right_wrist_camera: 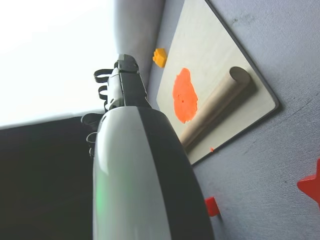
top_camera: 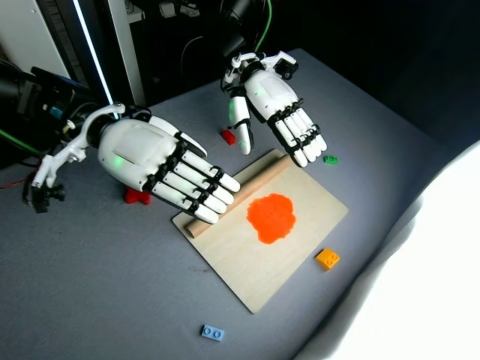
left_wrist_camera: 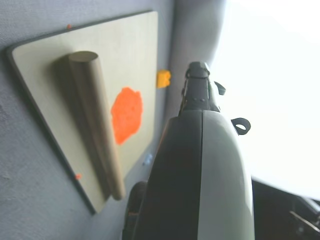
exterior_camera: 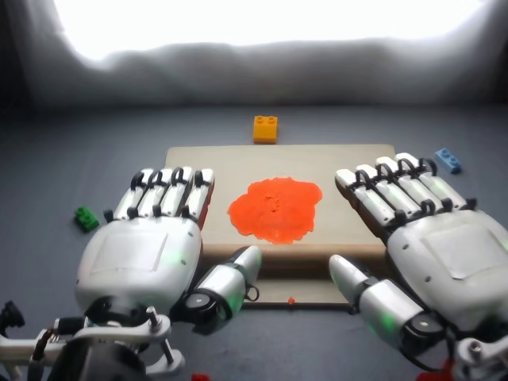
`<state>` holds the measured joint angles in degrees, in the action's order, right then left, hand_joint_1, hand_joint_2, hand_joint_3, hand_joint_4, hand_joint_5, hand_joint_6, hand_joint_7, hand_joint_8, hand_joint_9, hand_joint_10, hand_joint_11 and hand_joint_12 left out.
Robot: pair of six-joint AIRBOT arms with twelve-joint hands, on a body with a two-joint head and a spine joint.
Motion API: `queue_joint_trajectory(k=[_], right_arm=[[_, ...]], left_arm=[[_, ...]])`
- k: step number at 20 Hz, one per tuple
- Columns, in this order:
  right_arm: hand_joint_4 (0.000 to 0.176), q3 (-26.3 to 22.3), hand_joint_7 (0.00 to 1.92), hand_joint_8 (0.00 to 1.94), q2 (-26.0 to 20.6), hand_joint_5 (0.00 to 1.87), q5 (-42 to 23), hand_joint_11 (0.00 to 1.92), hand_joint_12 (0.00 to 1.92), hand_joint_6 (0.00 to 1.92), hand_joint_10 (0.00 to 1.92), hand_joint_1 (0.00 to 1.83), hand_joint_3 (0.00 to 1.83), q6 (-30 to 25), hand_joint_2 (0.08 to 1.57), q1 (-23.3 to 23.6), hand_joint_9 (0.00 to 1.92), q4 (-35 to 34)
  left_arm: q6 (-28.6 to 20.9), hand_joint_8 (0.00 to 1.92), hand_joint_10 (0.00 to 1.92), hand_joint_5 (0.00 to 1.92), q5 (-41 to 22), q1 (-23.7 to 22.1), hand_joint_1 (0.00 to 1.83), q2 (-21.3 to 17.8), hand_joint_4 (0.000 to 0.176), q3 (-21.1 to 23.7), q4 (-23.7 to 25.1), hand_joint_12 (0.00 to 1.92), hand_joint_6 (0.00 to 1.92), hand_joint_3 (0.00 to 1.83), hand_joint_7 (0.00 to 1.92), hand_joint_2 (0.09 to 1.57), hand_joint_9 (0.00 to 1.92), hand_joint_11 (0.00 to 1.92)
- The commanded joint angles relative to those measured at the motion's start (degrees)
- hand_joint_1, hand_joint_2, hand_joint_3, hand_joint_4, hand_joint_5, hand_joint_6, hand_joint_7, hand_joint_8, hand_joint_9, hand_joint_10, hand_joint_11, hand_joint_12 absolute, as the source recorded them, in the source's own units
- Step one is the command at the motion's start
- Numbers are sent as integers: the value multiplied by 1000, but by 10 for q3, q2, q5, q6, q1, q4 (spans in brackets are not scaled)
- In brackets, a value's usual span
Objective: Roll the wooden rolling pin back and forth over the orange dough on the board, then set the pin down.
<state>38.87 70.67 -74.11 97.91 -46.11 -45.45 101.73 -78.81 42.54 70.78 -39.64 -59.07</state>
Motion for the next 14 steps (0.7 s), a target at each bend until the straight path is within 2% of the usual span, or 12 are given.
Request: queue_joint_trajectory(k=[1,6,9,14], right_arm=[[0,6,82,8,3,99,-42,0,0,9,5,0,10,4,1435,5,25,35],[0,72,93,9,71,108,-53,11,5,9,6,0,7,20,1438,12,31,33],[0,81,112,13,79,106,-55,28,14,6,14,0,4,21,1432,3,57,32],[0,113,125,13,102,116,-55,14,13,9,11,0,1,2,1428,-1,60,32]], left_arm=[[-8,2,0,31,-52,1,0,4,0,-4,51,0,4,16,22,1378,0,0],[-64,5,0,27,-61,20,0,35,0,-35,54,0,5,17,29,1388,0,0],[-81,9,1,40,-61,20,0,50,0,-49,64,0,9,16,41,1388,3,0],[-78,9,3,59,-62,24,0,73,0,-68,92,0,13,18,53,1403,9,0]])
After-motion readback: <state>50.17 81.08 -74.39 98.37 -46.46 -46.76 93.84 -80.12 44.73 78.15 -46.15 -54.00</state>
